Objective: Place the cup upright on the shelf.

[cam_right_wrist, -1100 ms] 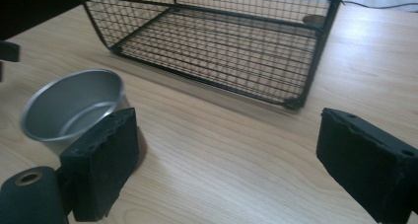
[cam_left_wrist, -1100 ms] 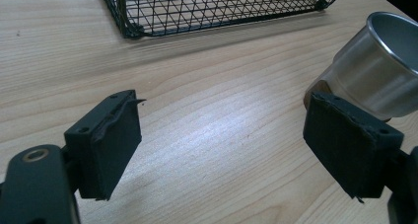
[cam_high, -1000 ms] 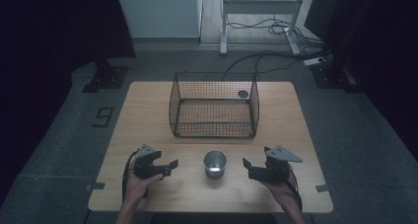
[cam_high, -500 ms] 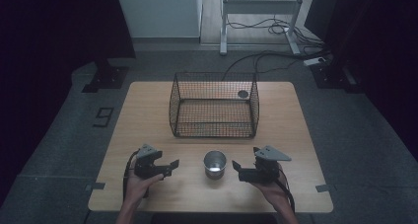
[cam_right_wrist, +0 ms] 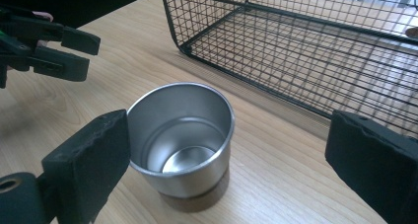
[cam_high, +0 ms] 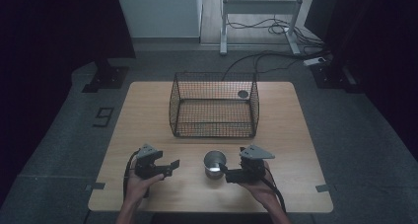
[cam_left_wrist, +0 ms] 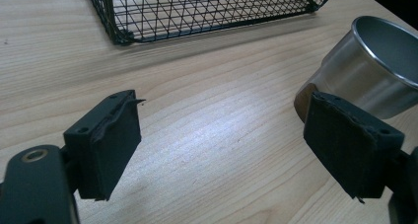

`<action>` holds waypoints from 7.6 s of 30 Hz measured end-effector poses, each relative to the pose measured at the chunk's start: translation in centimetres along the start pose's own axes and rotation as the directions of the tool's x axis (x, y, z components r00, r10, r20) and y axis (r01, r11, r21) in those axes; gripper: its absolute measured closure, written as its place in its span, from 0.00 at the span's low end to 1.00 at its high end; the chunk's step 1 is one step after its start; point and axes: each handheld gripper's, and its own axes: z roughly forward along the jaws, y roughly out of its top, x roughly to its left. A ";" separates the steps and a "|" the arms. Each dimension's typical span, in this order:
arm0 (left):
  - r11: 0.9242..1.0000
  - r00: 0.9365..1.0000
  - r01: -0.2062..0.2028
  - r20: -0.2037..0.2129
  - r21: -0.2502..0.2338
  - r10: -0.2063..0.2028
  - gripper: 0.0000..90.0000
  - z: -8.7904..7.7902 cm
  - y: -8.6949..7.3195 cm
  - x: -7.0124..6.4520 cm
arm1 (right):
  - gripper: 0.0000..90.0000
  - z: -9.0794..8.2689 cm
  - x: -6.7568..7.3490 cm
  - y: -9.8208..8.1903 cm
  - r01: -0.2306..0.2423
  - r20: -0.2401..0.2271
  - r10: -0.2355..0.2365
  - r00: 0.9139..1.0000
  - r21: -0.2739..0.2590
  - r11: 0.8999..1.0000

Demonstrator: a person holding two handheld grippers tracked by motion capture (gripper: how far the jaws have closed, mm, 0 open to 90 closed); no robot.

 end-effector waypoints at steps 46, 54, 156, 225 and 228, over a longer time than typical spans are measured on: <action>1.000 1.000 -0.001 -0.013 0.002 0.001 0.16 -0.3 -0.3 0.0 | 0.00 6.1 2.1 -1.2 0.051 -0.067 -0.046 0.997 0.071 0.996; 1.000 1.000 -0.002 -0.012 0.001 0.002 0.16 -0.3 -0.3 0.0 | 0.01 6.5 2.1 -1.6 0.059 -0.065 -0.054 0.996 0.084 0.995; 1.000 1.000 0.009 -0.007 -0.004 -0.009 0.17 -0.8 -0.3 0.3 | 0.17 2.2 -3.0 10.6 0.028 -0.078 -0.033 0.996 -0.065 0.998; 1.000 1.000 0.017 -0.019 -0.010 -0.018 0.17 -1.4 -0.5 0.8 | 0.17 10.2 -9.0 17.3 -0.017 -0.023 0.017 1.000 0.029 0.999; 1.000 1.000 0.014 -0.019 -0.005 -0.014 0.17 -1.3 -0.5 0.7 | 0.17 10.7 -9.2 17.4 -0.019 -0.029 0.020 0.999 0.035 0.999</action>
